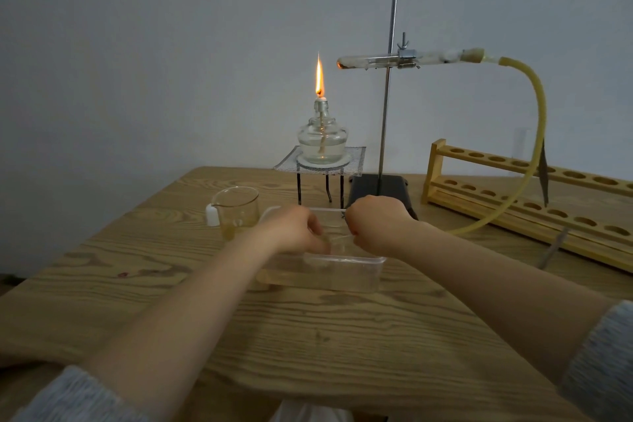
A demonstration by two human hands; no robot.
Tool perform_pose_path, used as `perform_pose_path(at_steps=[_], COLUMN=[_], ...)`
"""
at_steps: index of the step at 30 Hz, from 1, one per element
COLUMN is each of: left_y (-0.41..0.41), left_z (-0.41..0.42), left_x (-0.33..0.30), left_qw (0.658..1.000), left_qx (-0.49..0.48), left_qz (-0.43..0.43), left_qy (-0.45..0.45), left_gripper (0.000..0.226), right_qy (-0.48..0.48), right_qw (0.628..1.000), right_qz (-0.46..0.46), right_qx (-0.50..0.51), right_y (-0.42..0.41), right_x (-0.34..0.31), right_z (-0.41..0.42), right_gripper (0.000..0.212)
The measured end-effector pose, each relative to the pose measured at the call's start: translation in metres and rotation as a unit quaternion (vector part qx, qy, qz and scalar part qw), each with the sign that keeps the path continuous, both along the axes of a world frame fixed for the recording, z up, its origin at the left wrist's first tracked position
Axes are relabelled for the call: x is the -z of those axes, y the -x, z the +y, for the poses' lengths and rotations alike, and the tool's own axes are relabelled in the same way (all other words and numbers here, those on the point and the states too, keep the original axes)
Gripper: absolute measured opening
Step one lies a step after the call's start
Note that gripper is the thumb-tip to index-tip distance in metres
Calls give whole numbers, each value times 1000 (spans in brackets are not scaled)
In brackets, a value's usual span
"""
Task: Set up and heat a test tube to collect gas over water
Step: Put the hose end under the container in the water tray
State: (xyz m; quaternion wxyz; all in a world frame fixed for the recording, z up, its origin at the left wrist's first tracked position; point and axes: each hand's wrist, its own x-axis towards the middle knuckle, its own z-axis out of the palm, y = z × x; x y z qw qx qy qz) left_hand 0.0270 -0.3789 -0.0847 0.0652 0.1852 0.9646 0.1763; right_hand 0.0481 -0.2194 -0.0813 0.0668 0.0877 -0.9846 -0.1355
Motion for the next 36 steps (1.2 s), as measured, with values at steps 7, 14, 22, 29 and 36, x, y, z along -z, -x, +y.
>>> perform_pose_path(at_steps=[7,14,22,29,36], left_y=[0,-2,-3,-5,-7], left_z=[-1,-2,-6,-6,-6], left_x=[1,0,3,2,0], left_qw=[1000,1000,999,998,998], left_qx=[-1,0,-9,-22,-32], left_qz=[8,22,18,14,15], left_qy=[-17,-16,-36,-53,-57], left_gripper=[33,35,25,27,25], right_qy=[37,80,127,126,93], right_qw=[999,995,986,985,991], right_qz=[-30,-67,-104,-117,-100], right_qx=[-7,-2,-2,1,3], right_y=[-1,-1,4,8,9], right_x=[-1,1,5,6,8], right_z=[-6,-8,-4,-4,-8], right_gripper=[25,25,12,11,7])
